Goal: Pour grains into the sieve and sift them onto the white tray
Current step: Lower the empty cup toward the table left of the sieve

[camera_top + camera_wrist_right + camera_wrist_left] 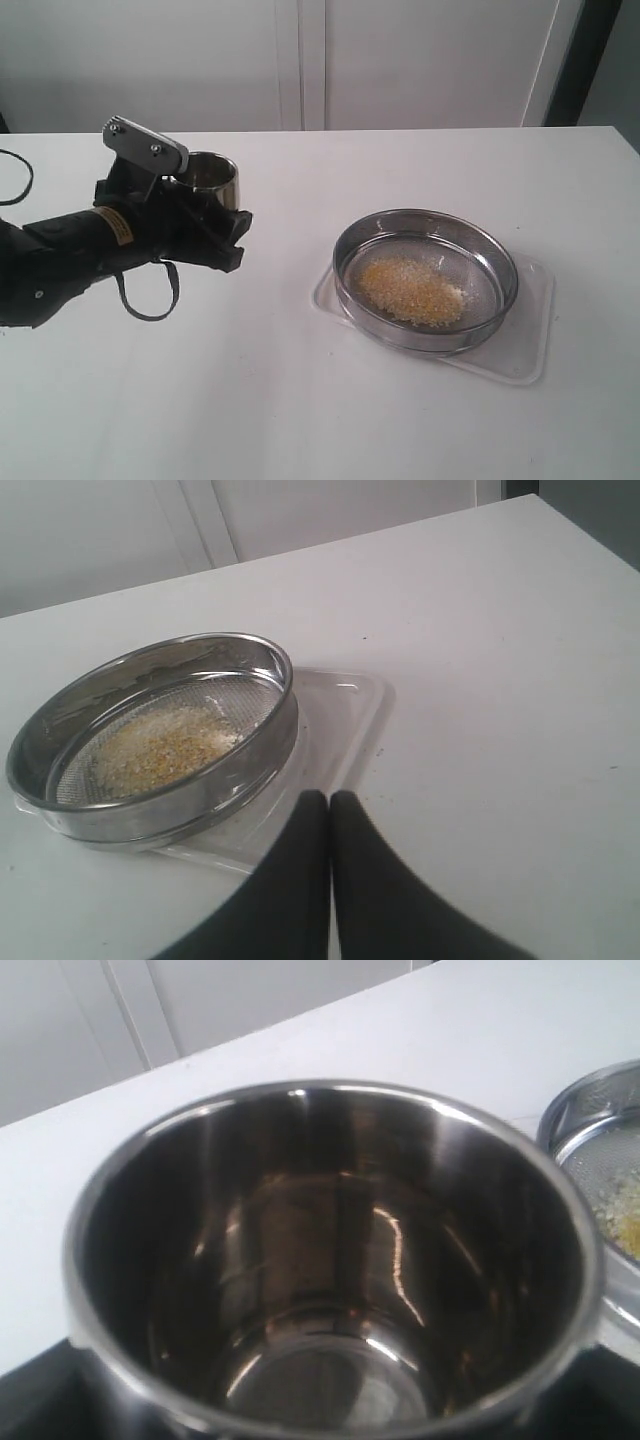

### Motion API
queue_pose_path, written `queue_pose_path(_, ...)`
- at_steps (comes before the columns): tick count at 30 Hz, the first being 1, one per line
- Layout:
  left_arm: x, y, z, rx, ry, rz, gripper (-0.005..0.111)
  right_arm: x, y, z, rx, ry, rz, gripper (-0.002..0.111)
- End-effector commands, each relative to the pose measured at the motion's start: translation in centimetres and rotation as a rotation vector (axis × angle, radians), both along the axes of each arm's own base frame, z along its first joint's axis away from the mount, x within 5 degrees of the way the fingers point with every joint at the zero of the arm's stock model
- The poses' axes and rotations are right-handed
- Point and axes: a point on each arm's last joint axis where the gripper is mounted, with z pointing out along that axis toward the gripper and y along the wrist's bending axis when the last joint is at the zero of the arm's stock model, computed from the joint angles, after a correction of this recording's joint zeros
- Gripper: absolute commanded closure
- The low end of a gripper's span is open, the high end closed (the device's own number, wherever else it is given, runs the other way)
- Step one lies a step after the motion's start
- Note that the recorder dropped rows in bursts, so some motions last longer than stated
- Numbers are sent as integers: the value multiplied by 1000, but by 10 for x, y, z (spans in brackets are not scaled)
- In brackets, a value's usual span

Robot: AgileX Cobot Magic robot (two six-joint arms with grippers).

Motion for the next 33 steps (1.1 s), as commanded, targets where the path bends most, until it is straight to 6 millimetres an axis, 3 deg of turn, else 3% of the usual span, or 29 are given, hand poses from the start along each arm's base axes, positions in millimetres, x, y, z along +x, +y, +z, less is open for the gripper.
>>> queue_pose_path(1, 3, -2, -8, -14, -27, -11, 107, 0, 0, -1, -7, -12, 0, 108)
queue_pose_path(9, 23, 17, -34, -140, -22, 80, 107, 0, 0, -1, -7, -12, 0, 108)
queue_pose_path(17, 46, 32, -54, -84, -44, 55, 107, 0, 0, -1, -7, -12, 0, 108)
queue_pose_path(28, 92, 13, -78, -58, -56, 1, 107, 0, 0, -1, -7, -12, 0, 108)
queue_pose_path(33, 101, 11, -83, -54, -58, -1, 107, 0, 0, -1, -7, -12, 0, 108)
